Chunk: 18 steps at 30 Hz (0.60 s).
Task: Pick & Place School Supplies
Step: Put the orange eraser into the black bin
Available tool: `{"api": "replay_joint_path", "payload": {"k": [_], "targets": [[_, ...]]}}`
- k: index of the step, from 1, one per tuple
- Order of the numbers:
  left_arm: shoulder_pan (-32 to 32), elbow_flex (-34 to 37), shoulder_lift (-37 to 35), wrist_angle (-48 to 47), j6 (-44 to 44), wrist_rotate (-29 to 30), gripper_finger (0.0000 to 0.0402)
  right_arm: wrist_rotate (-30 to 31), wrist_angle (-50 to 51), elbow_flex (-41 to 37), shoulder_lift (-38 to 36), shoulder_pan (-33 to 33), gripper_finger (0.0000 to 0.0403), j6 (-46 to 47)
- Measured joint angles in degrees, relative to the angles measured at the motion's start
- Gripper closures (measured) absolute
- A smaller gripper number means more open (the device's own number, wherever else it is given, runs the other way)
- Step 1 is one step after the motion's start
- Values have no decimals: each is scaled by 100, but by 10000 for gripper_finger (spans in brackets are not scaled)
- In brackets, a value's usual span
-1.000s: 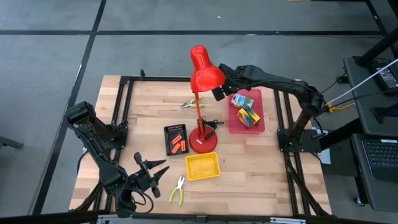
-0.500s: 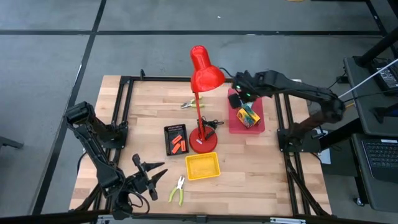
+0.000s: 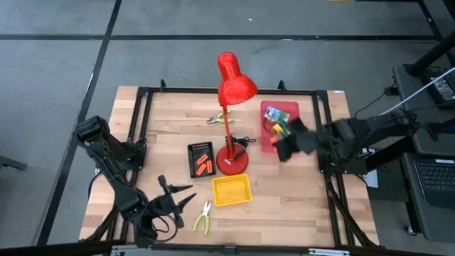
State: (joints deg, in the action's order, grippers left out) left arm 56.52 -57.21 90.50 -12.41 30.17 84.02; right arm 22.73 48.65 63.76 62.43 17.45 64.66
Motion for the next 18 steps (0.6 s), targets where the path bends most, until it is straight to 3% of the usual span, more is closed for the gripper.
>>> {"api": "replay_joint_path", "payload": {"k": [4,8,13,18], "targets": [[-273,0,0,377,213,-683,255,613,-963,-127,179,1092,368,92],[-530,0,0,901,215,-1133,225,911,-1930,-177,684,1749,368,-95],[-654,0,0,1539,119,-1361,199,925,-3082,-179,1445,2146,368,-537],[-807,10,6,2179,-149,-1793,208,623,-4738,-179,2109,2148,368,-1403]]}}
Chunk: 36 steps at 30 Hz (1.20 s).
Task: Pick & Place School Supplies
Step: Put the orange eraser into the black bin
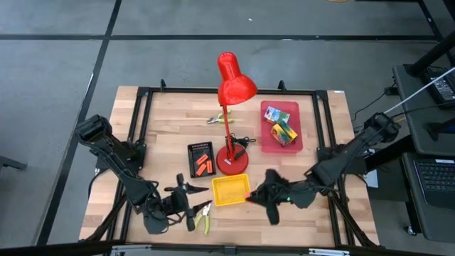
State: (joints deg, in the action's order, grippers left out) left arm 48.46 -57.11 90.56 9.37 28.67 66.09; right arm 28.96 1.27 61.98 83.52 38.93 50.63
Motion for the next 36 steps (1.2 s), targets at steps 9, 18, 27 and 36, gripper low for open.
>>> {"api": "replay_joint_path", "payload": {"k": [9,18,27,36], "targets": [[-386,464,328,3008,-1619,-1487,212,-688,-1237,0,643,-175,368,-620],[-783,707,567,4252,-1520,-2201,200,-741,-1527,2,980,-163,368,-1040],[-1081,707,777,4876,-1159,-2937,201,-748,-1834,8,1010,-184,368,-1408],[-1168,707,780,4917,-1086,-3167,201,-882,-1836,9,1010,-339,368,-1488]]}}
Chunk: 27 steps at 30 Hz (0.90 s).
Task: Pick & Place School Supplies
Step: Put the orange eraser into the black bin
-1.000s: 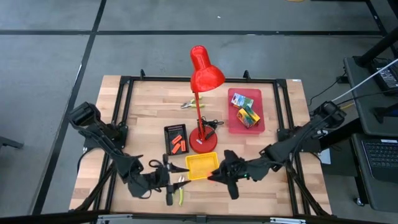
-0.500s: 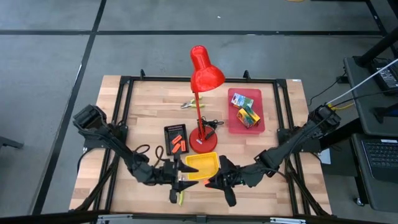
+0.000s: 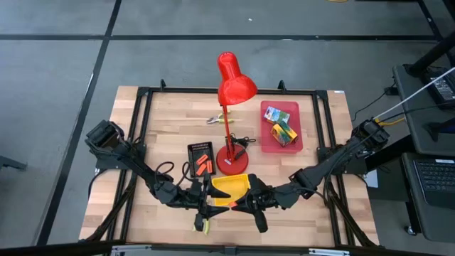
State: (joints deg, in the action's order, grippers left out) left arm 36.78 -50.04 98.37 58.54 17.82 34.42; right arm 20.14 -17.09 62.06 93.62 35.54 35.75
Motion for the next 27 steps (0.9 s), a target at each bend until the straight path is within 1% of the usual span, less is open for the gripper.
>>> {"api": "replay_joint_path", "payload": {"k": [6,12,15,18,24,25,27], "targets": [[-64,0,0,2,38,-232,203,-13,-8,2,0,-77,368,-24],[-143,-2,0,2,130,-359,229,-33,-10,2,0,-170,368,-64],[-182,-2,0,-4,214,-389,253,-51,-12,2,0,-198,368,-71],[-224,-2,0,-44,296,-511,285,-71,-30,4,0,-201,368,-93],[-255,-4,0,-155,418,-535,369,-94,-25,4,0,-203,368,-107],[-254,-4,0,-153,418,-540,377,-94,-27,3,0,-203,368,-107],[-254,-7,0,-156,413,-539,377,-94,-27,4,0,-203,368,-107]]}}
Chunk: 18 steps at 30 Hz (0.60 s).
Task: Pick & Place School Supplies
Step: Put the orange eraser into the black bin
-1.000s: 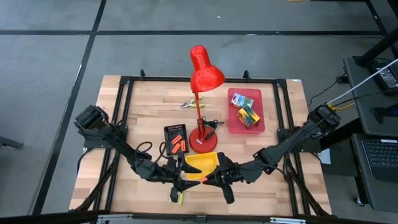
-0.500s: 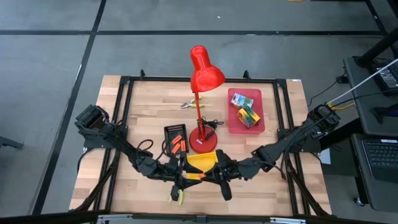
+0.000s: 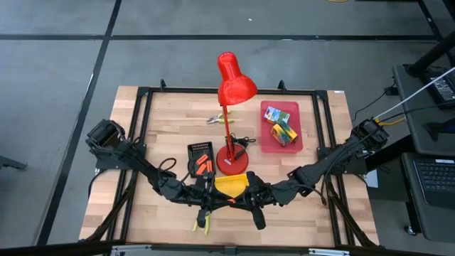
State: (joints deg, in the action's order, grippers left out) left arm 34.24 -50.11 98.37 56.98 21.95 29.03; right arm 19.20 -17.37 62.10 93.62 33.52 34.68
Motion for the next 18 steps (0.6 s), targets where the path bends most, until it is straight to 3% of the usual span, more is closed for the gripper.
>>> {"api": "replay_joint_path", "payload": {"k": [6,13,18], "targets": [[17,-8,-2,26,-69,-10,377,3,-163,-2,2,5,360,-144],[104,-13,-11,-63,-222,218,377,362,-343,-2,4,46,223,-251],[215,-13,-107,-1013,-170,947,377,850,-435,-4,10,89,170,-301]]}}
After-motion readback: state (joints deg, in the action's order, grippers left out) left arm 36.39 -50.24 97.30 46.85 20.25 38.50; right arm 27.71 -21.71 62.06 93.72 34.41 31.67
